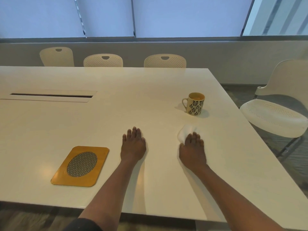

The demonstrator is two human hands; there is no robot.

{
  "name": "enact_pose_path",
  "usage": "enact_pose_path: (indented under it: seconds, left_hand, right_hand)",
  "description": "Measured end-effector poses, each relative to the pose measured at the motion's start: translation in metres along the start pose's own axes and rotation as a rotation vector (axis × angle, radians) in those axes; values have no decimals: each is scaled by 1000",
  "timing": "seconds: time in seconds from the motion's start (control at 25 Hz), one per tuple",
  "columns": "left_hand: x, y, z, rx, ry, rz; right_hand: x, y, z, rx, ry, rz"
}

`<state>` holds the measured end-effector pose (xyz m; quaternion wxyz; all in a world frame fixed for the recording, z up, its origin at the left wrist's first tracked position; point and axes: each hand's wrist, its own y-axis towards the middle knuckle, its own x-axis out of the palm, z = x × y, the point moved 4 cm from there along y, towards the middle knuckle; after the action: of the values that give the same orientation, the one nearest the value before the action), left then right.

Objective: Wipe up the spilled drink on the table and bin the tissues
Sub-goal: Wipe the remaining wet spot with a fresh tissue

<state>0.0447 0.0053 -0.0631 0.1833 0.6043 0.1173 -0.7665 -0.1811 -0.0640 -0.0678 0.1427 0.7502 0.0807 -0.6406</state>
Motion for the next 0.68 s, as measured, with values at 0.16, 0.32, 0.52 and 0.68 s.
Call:
enact_pose_path:
  seconds: [0.16, 0.32, 0.52, 0.68]
  left_hand:
    - [-1, -1, 0, -4, -4, -3]
    - [-2, -3, -1, -1, -13, -3]
    - [-2, -2, -2, 2, -16, -12]
    - [-1, 0, -3, 5, -1, -12]
  right_hand:
    - [2, 21, -22, -194, -5, -34]
    - [1, 47, -16, -192, 26, -88]
    - [-2, 57, 10, 106, 69, -48]
    - [-4, 48, 38, 373, 71, 11]
